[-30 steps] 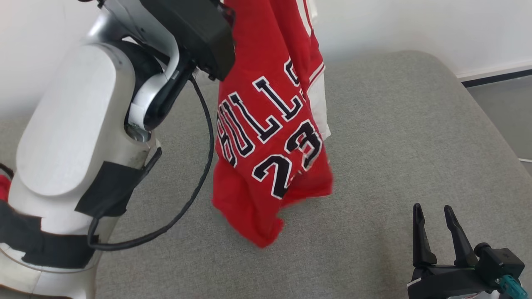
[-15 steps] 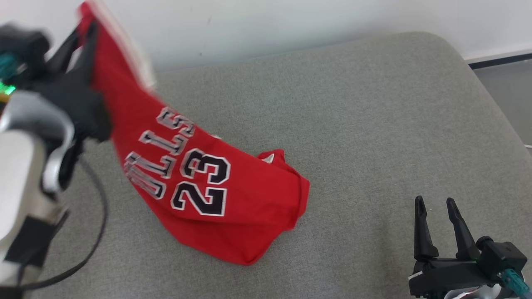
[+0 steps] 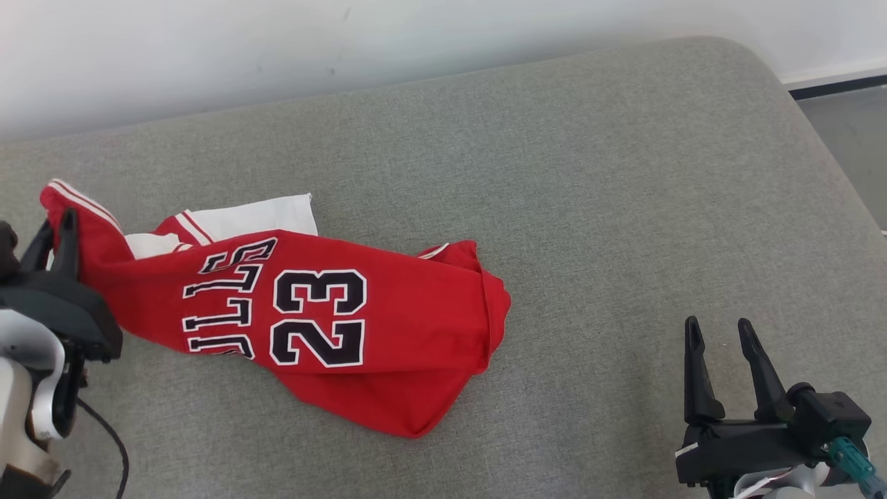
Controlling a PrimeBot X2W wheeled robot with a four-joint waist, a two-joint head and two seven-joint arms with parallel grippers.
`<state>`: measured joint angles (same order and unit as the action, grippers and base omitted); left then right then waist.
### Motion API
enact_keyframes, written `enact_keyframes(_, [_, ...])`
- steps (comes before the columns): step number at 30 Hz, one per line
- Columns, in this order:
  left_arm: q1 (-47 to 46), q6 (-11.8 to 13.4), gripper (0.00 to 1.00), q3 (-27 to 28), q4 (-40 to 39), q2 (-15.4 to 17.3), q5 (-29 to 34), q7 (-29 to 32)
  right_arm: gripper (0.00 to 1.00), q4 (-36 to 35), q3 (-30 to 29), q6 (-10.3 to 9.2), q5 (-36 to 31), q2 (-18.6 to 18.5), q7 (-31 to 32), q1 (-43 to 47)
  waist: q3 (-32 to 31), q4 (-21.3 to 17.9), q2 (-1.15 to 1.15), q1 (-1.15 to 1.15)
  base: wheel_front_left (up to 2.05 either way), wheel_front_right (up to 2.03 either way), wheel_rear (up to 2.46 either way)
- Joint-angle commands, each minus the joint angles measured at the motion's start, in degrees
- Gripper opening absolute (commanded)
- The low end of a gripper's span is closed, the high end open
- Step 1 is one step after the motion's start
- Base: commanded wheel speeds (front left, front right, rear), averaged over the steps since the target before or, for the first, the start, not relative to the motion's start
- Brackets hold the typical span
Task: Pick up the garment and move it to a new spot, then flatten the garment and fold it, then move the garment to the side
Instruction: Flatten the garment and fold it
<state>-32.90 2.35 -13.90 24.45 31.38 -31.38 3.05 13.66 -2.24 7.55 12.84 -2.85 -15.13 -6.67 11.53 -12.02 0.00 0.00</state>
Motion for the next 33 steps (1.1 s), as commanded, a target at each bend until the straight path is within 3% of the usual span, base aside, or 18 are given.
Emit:
enact_keyframes(1, [0.5, 0.09, 0.09, 0.09, 0.1, -0.05, 0.14, -0.55, 1.0, 0.03, 0.03, -0.13, -0.59, -0.06, -0.02, -0.43, 0.01, 0.22, 0.0, 0.0, 0.0, 0.0, 0.0])
enact_keyframes(2, [0.59, 0.28, 0.99, 0.27, 0.17, -0.26, 0.03, -1.21, 1.0, 0.08, 0.05, -0.13, -0.65, -0.06, -0.02, -0.48, -0.07, 0.38, 0.0, 0.0, 0.0, 0.0, 0.0])
enact_keyframes(15, [3.62, 1.73, 1.0, 1.95, -6.12, -1.66, 0.85, -12.8, 1.0, -0.32, -0.7, -0.13, -1.84, -0.06, -0.02, 2.11, -5.39, 4.3, 0.0, 0.0, 0.0, 0.0, 0.0])
enact_keyframes(26, [17.11, 5.92, 1.0, 3.08, -17.79, -4.94, 0.76, -17.25, 1.0, -1.13, -0.81, -0.13, -2.78, -0.06, -0.02, 4.68, -8.87, 7.79, 0.0, 0.0, 0.0, 0.0, 0.0])
enact_keyframes(33, [25.54, 6.67, 1.0, 2.03, -22.65, -7.1, 2.74, -18.1, 1.0, -0.97, -0.51, -0.13, -3.08, -0.07, -0.02, 6.0, -10.62, 9.38, 0.0, 0.0, 0.0, 0.0, 0.0])
